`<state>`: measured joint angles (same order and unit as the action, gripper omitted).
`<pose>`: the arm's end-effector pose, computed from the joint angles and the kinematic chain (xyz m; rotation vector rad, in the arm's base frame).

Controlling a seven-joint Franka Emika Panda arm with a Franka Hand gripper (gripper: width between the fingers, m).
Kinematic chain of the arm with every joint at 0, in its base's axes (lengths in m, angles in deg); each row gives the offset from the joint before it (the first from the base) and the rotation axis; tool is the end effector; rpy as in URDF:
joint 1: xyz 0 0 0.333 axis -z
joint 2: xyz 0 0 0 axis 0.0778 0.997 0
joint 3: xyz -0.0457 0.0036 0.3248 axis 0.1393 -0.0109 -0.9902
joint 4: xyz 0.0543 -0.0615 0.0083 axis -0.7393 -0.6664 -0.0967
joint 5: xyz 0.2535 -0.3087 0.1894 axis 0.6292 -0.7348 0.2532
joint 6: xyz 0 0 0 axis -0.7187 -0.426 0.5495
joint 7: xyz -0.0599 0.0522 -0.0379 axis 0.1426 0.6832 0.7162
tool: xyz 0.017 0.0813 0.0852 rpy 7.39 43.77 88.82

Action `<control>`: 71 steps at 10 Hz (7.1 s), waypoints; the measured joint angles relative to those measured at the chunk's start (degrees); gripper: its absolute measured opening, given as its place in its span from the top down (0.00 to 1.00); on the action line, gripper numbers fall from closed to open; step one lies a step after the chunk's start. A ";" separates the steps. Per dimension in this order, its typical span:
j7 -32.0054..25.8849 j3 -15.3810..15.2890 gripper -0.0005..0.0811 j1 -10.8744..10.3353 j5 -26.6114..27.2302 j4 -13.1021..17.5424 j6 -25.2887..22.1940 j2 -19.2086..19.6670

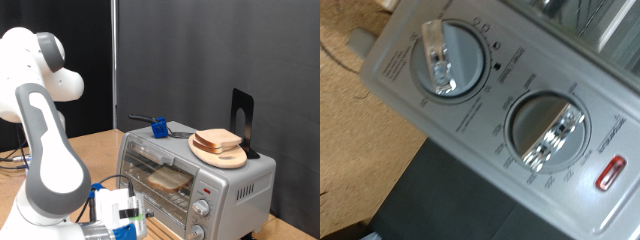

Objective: Make a piece of toast with the oven

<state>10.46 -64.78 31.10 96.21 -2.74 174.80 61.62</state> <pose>0.7057 -0.1336 0.1389 -1.7939 0.2139 0.0458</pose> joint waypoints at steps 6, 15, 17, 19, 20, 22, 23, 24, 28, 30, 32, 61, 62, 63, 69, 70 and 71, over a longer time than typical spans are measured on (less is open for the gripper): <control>0.24 -0.06 0.16 -3.63 -0.36 2.33 0.56 2.39; 1.01 -2.23 0.16 -5.64 2.16 8.50 2.55 7.75; 0.95 -2.29 0.16 -6.54 2.16 8.91 2.64 8.42; 0.95 -2.38 0.16 -7.35 2.16 8.86 2.89 8.54; 0.95 -2.50 0.16 -7.63 2.16 8.78 2.91 8.56; 0.95 -2.82 0.16 -7.81 2.45 8.47 2.99 8.56; 0.87 -2.95 0.16 -7.81 2.68 8.30 3.12 8.56; 0.81 -3.00 0.16 -7.81 2.85 8.20 3.21 8.56; 0.81 -3.01 0.52 -7.81 3.18 8.00 3.93 8.56; 0.84 -3.04 0.69 -7.76 3.29 7.93 3.32 8.36; 0.91 -3.04 0.97 -7.65 3.38 7.43 2.99 7.89; 2.68 -2.15 0.99 -6.48 6.10 3.98 4.26 5.84; 2.77 -2.18 0.99 -6.48 6.10 3.67 3.77 5.46; 2.89 -2.17 0.99 -6.48 6.10 3.02 3.69 4.83; 3.29 -2.06 0.99 -6.50 6.09 0.83 5.79 3.14; 3.26 -2.06 0.99 -6.50 6.09 0.80 5.86 3.14; 3.26 -2.06 0.99 -6.50 6.09 0.76 5.87 3.11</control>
<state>13.72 -66.85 24.60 102.30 -1.98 180.66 64.73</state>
